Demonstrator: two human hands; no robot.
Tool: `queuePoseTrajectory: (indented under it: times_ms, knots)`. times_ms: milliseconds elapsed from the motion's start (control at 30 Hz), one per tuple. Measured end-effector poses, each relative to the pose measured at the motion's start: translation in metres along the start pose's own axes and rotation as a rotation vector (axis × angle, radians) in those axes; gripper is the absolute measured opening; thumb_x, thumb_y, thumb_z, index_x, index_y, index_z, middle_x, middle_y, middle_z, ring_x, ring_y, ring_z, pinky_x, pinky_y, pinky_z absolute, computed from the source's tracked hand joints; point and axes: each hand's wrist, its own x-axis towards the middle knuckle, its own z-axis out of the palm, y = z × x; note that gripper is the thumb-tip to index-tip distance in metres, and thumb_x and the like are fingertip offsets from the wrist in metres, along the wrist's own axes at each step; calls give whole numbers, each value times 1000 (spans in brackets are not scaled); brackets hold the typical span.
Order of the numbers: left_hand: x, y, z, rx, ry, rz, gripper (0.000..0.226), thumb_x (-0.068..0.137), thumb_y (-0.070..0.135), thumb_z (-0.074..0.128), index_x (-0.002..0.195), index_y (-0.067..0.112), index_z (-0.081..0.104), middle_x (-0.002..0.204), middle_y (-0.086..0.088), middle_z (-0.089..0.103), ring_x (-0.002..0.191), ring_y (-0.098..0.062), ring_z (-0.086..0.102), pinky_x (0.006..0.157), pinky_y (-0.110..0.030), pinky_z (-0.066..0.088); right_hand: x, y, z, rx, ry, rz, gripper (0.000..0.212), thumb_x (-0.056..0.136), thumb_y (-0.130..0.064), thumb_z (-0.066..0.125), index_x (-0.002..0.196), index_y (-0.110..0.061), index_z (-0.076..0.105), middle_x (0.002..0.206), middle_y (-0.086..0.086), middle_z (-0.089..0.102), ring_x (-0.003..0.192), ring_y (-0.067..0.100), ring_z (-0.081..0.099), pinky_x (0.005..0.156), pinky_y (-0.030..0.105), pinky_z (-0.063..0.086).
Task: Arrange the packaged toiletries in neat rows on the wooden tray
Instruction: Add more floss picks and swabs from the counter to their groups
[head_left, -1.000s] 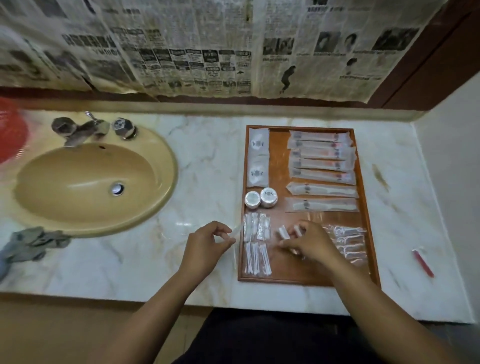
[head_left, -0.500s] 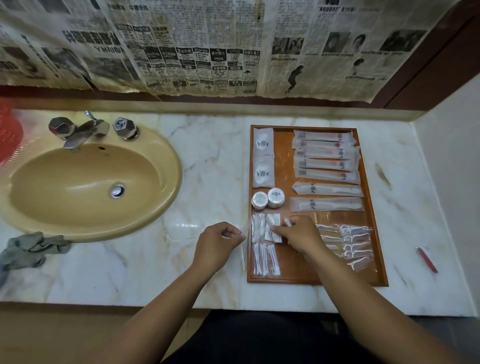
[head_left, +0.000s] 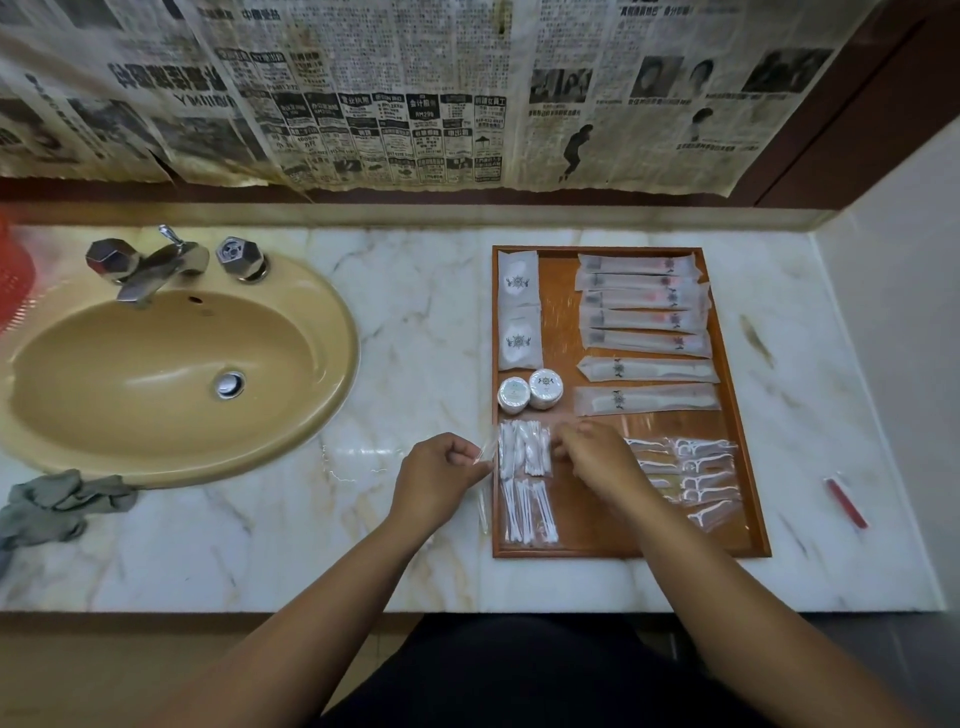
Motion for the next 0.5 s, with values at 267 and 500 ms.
queuePoseTrajectory:
  times_ms: [267,500]
  knots:
    - [-3,5,10,1,-19,17,17,76,31,88,81,28,72,74,6,70,67,-3,64,66,-24,48,-11,24,-23,426,-123,163,34,71,-23,51,103,-11,45,90,17,60,53,17,42,51,28,30]
    - [-8,8,17,-32,-45,28,16,77,28,87,82,26,72,73,5,70,62,1,62,66,-22,47,-15,33,-22,475,-138,133,14,97,3,43,96,-9,51,83,15,63,63,22,59,58,32,50]
